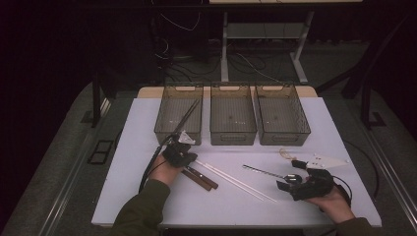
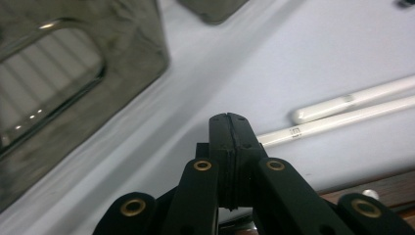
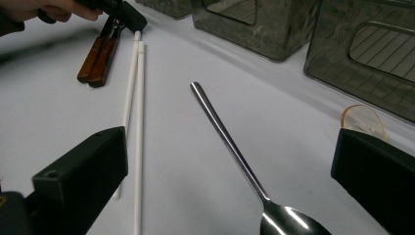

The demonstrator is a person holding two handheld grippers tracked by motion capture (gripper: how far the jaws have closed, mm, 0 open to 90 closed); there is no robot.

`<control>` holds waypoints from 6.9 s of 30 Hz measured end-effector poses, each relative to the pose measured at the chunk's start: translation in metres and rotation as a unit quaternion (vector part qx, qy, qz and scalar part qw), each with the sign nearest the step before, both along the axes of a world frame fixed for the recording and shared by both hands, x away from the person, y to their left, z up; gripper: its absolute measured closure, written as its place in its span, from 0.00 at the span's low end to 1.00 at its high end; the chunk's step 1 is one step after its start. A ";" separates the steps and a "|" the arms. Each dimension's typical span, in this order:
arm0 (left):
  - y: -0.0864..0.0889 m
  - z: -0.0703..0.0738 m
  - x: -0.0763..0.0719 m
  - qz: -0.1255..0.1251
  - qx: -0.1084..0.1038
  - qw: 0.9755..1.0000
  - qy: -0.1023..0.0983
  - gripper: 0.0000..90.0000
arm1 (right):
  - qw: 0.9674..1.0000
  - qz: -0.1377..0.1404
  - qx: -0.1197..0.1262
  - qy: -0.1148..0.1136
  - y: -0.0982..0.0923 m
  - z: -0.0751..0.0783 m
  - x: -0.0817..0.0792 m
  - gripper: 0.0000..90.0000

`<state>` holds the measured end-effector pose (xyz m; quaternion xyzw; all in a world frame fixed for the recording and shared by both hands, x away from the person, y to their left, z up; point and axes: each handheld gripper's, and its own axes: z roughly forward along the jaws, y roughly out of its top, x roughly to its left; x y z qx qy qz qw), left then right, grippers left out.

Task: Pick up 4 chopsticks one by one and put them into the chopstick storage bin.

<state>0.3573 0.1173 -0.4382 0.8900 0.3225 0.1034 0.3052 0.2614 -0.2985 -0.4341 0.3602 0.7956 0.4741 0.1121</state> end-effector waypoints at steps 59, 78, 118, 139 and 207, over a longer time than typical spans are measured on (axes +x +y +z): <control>0.047 0.003 -0.080 -0.035 -0.166 0.984 -0.053 0.24 | 0.999 0.023 -0.010 0.046 0.002 0.010 0.002 0.04; 0.036 -0.001 -0.081 -0.040 -0.147 0.988 -0.033 0.00 | 0.993 0.066 -0.057 0.083 0.035 0.019 0.016 0.30; 0.033 -0.002 -0.083 -0.052 -0.149 0.987 -0.033 0.00 | 0.928 0.166 -0.291 0.166 0.127 0.018 0.042 0.84; 0.032 -0.002 -0.084 -0.053 -0.150 0.987 -0.033 0.00 | 0.888 0.158 -0.385 0.197 0.160 0.015 0.046 0.92; 0.035 -0.001 -0.084 -0.056 -0.155 0.986 -0.039 0.00 | 0.981 0.128 -0.123 0.082 0.106 0.091 0.071 0.95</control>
